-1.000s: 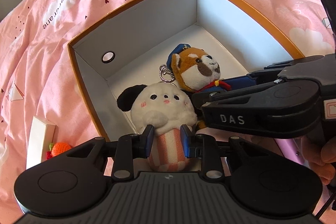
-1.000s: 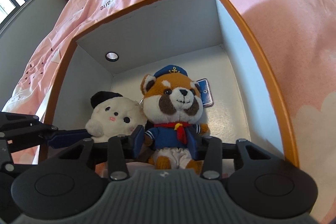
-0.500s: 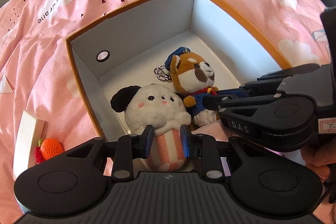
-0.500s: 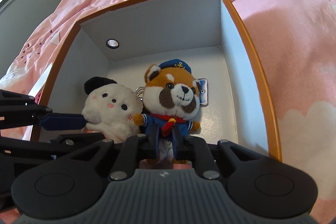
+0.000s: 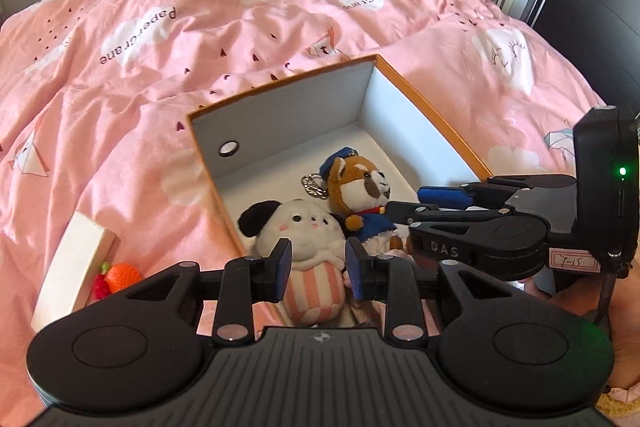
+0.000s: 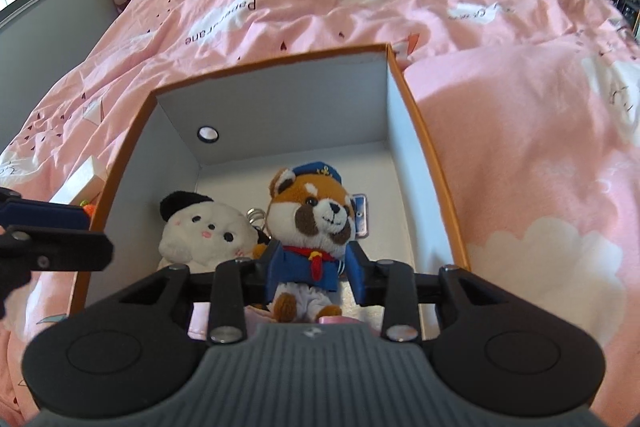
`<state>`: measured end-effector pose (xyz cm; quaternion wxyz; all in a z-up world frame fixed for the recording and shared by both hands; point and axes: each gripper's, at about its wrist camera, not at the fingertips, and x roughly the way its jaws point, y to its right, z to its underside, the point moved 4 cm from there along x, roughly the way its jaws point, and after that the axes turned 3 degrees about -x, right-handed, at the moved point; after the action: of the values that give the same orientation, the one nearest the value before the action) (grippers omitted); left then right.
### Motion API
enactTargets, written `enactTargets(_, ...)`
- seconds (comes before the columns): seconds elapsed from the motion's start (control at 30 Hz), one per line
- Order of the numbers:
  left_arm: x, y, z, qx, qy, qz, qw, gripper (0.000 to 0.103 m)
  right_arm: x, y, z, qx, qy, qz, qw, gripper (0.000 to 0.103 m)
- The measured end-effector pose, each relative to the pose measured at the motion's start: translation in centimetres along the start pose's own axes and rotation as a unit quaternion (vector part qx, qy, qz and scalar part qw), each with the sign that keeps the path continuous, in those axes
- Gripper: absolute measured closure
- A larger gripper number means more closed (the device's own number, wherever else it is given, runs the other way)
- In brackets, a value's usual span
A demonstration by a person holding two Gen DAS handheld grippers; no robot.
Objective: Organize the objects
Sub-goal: 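Reach the left tool to the white glasses box while the right reaches the crocheted strawberry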
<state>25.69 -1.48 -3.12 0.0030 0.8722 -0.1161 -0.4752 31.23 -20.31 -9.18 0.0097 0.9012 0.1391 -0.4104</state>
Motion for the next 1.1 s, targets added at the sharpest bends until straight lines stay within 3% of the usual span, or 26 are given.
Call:
enactTargets(0.13, -2.3, -2.3, 0.7, -0.004, 0.009, -0.008, 0.9999, 0.065, -2.5, -2.0, -0.9, -0.021, 0.048, 0.001, 0.999, 0.062)
enactTargets(0.27, -4.6, -6.2, 1.5, -0.013, 0.018, -0.033, 0.9992, 0.065, -5.3, -5.3, -2.3, -0.052, 0.096, -0.043, 0.993, 0.046)
enactTargets(0.4, -6.5, -10.7, 2.5, -0.018, 0.027, -0.071, 0.9969, 0.065, -6.4, -9.7, -3.4, -0.099, 0.11, -0.081, 0.986, 0.046)
enactTargets(0.67, -6.9, -16.7, 5.7, 0.012, 0.01, -0.101, 0.9948, 0.064, -3.1, -18.3, -4.4, -0.173, 0.051, -0.139, 0.974, 0.046)
enactTargets(0.77, -6.0, -18.0, 6.5, 0.039, -0.004, -0.102, 0.9941, 0.059, -0.6, -20.7, -4.3, -0.184, 0.015, -0.15, 0.971, 0.047)
enactTargets(0.9, -4.1, -19.4, 6.9, 0.068, -0.015, -0.101, 0.9924, 0.059, 2.8, -23.4, -3.7, -0.219, -0.023, -0.143, 0.965, 0.055)
enactTargets(1.1, 0.4, -20.0, 7.3, 0.127, -0.039, -0.091, 0.9869, 0.054, 7.0, -25.6, -2.7, -0.29, -0.064, -0.131, 0.946, 0.056)
